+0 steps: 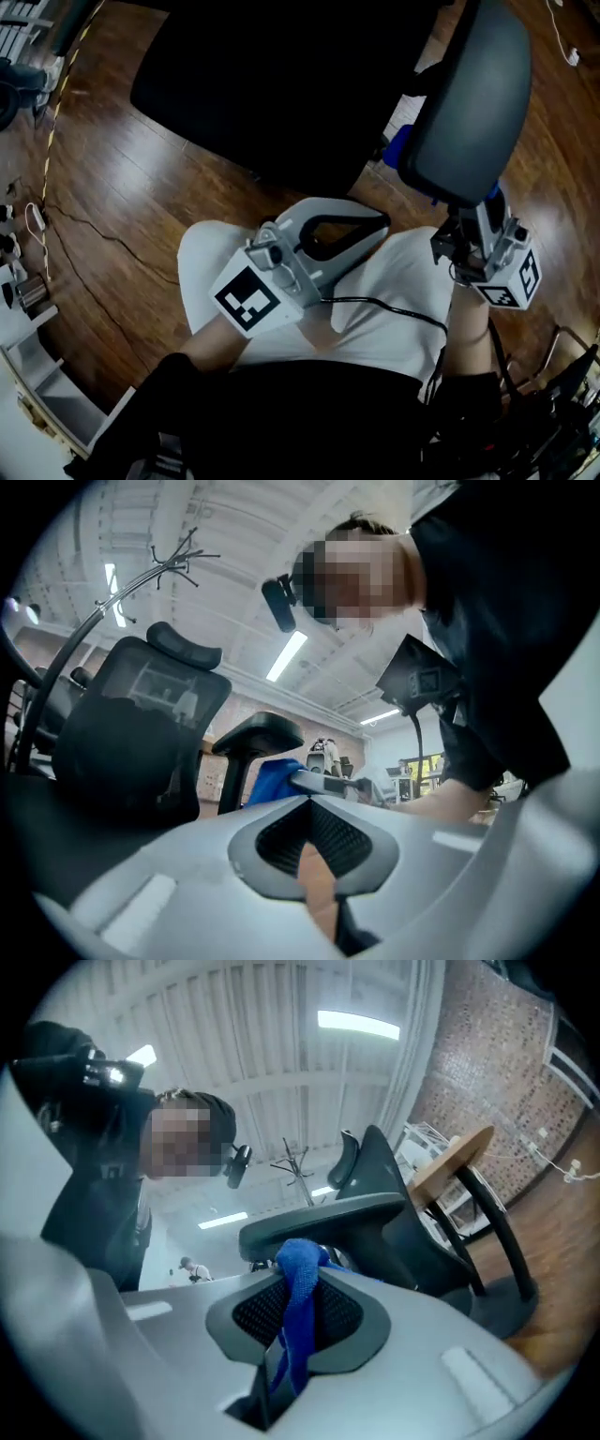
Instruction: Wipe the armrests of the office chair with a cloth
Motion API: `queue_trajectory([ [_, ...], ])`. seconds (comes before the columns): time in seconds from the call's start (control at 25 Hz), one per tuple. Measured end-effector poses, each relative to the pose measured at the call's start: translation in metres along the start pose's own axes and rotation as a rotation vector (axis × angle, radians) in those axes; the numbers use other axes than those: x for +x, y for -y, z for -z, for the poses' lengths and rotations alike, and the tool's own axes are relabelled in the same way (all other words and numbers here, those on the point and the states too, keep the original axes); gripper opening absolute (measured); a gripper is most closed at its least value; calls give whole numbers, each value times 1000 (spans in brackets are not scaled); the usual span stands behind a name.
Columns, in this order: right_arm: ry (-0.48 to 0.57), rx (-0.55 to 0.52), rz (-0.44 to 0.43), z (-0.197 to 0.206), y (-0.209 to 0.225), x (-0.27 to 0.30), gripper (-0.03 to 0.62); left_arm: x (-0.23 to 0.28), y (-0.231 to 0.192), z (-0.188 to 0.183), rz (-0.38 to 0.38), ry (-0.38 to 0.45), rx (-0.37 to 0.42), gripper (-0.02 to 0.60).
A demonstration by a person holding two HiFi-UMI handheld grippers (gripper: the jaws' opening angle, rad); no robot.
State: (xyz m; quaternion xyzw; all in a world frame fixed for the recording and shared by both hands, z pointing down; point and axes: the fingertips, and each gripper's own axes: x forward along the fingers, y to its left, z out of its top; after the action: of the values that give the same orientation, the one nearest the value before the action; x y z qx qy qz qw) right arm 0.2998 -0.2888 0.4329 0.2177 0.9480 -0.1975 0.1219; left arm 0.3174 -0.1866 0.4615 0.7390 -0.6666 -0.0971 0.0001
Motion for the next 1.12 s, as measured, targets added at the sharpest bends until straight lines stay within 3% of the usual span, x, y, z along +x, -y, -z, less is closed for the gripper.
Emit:
queue_trajectory([
  [0.12,151,-86,-87,-16,13,23,49,3,7,11,45,56,106,5],
  [0.24,268,-132,-19,-33,39,37,49,7,17,24,58,61,170,5],
  [0.36,264,-158,84,-36,60,31,49,11,31,43,44,17,114,5],
  [0.48,191,-157,95,-41,61,36,49,9,40,44,42,-28,52,5],
  [0.64,173,-245,99,-61,52,45,44,20,34,40,29,-21,53,5],
  [0.92,215,-271,-25,-42,13,37,44,13,33,25,19,45,51,5],
  [1.12,179,-315,-186,-28,-40,51,46,7,28,26,-7,49,68,5],
])
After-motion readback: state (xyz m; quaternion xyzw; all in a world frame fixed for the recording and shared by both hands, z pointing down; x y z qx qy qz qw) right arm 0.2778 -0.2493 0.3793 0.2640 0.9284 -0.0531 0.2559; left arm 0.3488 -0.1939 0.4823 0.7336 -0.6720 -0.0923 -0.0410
